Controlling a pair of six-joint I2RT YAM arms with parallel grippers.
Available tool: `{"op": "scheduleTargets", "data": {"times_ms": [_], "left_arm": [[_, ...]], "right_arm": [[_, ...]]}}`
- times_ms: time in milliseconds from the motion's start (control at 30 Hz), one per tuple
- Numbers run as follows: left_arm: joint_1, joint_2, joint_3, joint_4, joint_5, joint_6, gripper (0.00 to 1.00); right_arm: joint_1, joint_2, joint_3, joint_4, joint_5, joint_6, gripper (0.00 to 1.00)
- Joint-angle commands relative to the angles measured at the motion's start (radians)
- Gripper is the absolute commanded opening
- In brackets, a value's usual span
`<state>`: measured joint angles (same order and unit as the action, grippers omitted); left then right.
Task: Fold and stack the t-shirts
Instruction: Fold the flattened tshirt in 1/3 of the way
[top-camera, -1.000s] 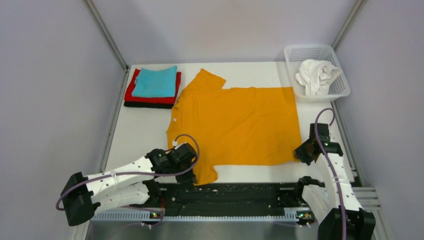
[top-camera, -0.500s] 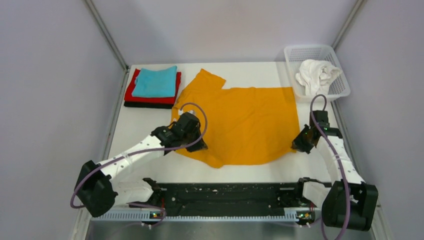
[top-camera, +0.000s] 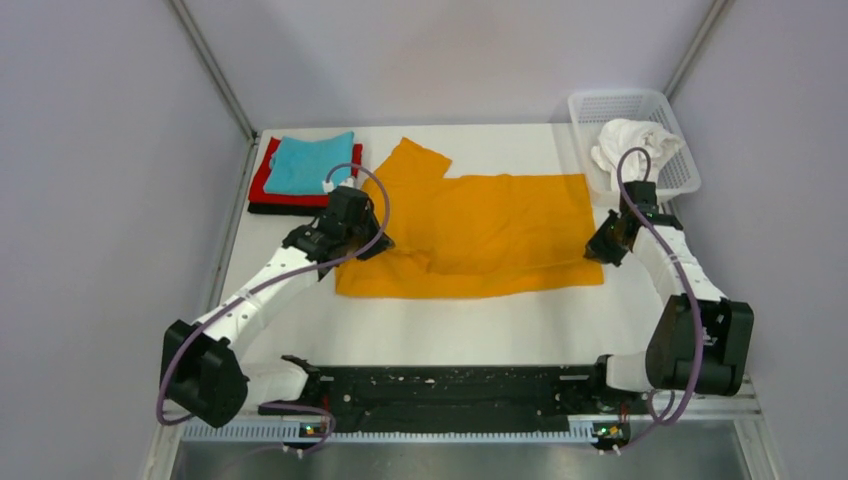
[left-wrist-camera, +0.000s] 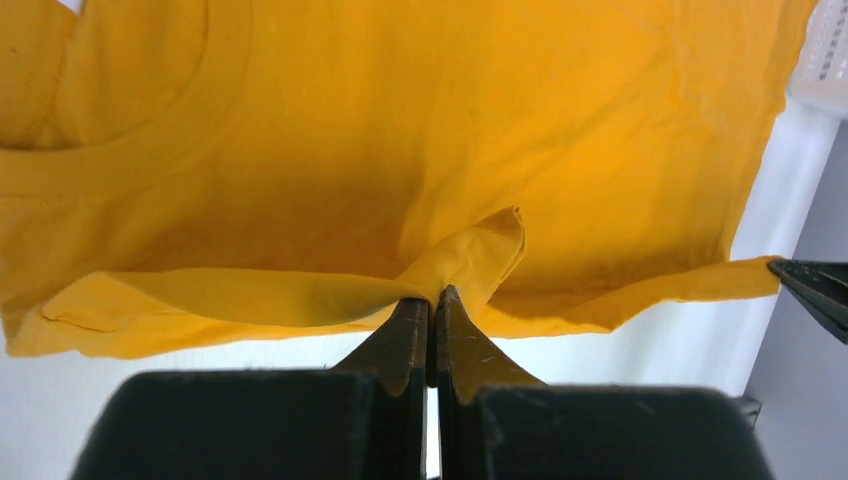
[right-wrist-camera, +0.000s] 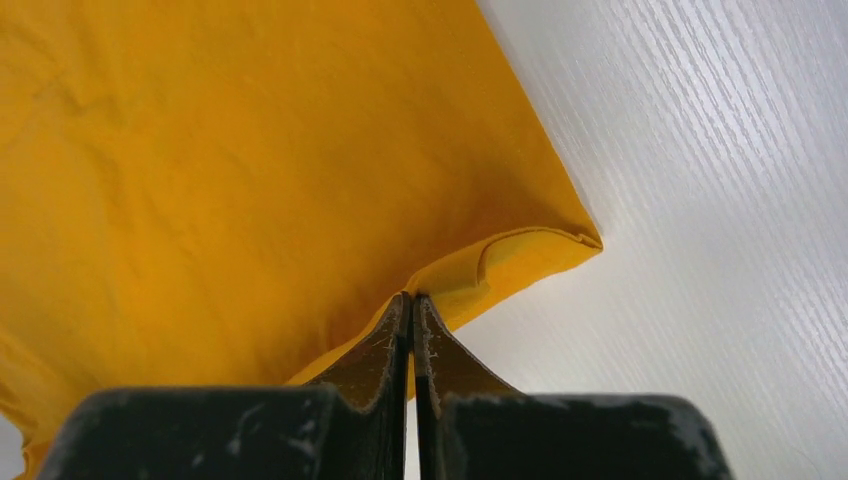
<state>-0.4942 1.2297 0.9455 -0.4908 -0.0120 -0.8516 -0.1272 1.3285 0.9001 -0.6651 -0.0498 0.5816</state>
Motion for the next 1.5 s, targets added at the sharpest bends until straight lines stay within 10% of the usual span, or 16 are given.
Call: {"op": "scheduleTargets", "data": {"times_ms": [0,433,533,733,900,1467], "left_arm": [[0.049,0.037,0.069,0.051,-0.036,0.069,0.0],[0.151,0.284,0.206,0.104,-0.026,0.08,0.0],[0.181,0.39,0.293,0.076,-0.042,0.07,0.3],[0.214,0.534,0.533,-0.074,-0.026,0.09,0.86],[0.212,0.476,0.462,0.0,0.093,0.083,0.9],[0.129,0.51,0.161,0.164,0.123,0.049,0.95]], "right_arm": [[-0.005,0.053,0.087,0.051,0.015,-0.021,0.0],[-0.005,0.203,0.169,0.11,0.032,0.011,0.0],[-0.005,0.244,0.197,0.14,0.046,0.02,0.09],[-0.005,0.213,0.241,0.146,0.192,-0.008,0.63],[0.009,0.081,0.167,0.142,0.23,-0.075,0.93],[0.335,0.239,0.014,0.335,0.134,-0.084,0.99]]}}
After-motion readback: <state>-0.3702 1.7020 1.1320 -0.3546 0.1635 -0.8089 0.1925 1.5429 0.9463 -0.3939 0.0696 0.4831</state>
